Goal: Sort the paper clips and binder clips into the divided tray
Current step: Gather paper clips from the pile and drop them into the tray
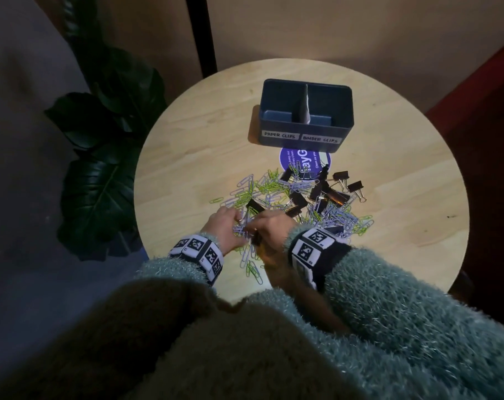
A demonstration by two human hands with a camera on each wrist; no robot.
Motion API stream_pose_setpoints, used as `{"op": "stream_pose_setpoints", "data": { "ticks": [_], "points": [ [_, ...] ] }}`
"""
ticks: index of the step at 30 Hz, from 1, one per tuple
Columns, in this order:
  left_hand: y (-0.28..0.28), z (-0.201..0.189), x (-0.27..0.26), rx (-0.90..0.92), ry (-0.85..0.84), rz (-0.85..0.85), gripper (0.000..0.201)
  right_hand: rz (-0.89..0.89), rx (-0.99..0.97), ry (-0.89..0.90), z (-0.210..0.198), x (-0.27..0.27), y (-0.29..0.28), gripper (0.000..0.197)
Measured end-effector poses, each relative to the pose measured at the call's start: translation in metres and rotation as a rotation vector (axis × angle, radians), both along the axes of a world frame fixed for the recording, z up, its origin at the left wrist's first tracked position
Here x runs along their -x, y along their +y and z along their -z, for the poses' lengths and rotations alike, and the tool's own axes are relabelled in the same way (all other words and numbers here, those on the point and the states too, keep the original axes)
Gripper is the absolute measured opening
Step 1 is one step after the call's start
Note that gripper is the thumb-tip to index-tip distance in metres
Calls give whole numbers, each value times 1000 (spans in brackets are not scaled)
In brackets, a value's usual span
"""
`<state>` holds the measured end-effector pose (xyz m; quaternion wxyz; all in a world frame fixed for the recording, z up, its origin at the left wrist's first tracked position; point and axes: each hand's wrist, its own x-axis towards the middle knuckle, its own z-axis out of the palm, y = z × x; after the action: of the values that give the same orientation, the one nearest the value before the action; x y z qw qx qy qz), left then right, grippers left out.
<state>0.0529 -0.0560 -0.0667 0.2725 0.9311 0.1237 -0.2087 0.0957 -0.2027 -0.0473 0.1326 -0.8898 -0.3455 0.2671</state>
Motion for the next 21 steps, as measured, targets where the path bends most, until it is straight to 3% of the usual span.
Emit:
{"op": "stream_pose_setpoints", "data": {
  "ticks": [4,8,10,13,15,19,21],
  "points": [
    [5,6,6,18,-93,-30,17,23,85,11,-1,4,-7,27],
    [10,8,9,46,-125,-47,16,100,319,58,-4,-6,-24,25],
    [10,7,10,34,-155,-76,24,168,318,44,-7,-11,-23,25],
    [10,7,10,-83,-102,-75,63,255,201,24,-6,-14,-11,30],
    [10,6,9,-130,-22,-60,79,269,235,66,-4,-11,1,41],
    [5,8,5,-52,-20,-69,50,246,347,77,4,-2,17,75],
    [2,7,4,-39,-36,-65,34,225,331,43,9,0,19,78]
  ]
}}
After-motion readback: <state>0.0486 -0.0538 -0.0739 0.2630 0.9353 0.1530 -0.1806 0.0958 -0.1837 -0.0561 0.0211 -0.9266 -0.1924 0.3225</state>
